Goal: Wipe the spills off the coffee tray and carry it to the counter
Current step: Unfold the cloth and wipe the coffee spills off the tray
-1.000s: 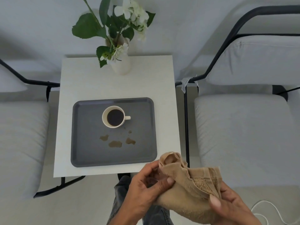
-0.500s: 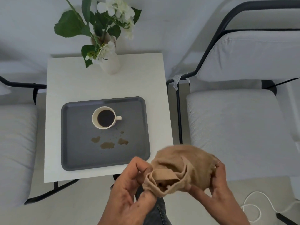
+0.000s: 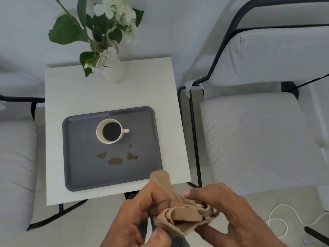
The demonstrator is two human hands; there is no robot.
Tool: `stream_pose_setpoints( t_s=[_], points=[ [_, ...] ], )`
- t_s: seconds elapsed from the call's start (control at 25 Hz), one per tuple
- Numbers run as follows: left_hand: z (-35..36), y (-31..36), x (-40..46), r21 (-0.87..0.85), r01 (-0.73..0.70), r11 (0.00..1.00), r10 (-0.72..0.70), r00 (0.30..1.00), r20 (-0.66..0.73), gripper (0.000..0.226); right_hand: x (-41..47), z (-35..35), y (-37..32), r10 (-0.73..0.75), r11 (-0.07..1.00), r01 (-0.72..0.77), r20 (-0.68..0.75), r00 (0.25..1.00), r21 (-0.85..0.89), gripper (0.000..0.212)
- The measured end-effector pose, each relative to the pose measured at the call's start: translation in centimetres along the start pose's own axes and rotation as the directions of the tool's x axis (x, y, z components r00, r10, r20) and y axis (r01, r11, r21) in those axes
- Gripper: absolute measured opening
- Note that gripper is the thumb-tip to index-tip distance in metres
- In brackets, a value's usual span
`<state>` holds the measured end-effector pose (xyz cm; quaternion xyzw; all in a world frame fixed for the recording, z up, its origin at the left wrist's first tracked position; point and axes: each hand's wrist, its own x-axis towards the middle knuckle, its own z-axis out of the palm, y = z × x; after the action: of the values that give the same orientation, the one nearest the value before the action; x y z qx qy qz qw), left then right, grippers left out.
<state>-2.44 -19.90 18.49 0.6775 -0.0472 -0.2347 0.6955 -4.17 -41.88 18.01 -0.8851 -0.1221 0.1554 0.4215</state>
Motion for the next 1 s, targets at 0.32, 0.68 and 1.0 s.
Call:
stream_pose_setpoints(
  t_s=[0.32, 0.68, 1.0],
  points=[
    [-1.7, 2.3, 2.7, 0.266, -0.086, 0.96, 0.08, 0.996, 0.036, 0.017, 2.2, -5.7, 0.6, -0.037, 0.987, 0.048, 0.075, 0.996, -0.152, 0.009],
    [-3.2, -3.8, 4.6, 0.493, -0.075, 0.867, 0.098, 0.995, -0.022, 0.037, 3.4, -3.8, 4.0, -0.111, 0.893, 0.063, -0.082, 0.99, -0.445, 0.018],
    [-1.3, -19.4, 2.0, 0.67, 0.264, 0.694, -0.398, 0.916, 0.052, 0.018, -0.9, 10.1, 15.5, 0.248, 0.893, -0.214, 0.036, 0.968, -0.395, 0.025]
  ],
)
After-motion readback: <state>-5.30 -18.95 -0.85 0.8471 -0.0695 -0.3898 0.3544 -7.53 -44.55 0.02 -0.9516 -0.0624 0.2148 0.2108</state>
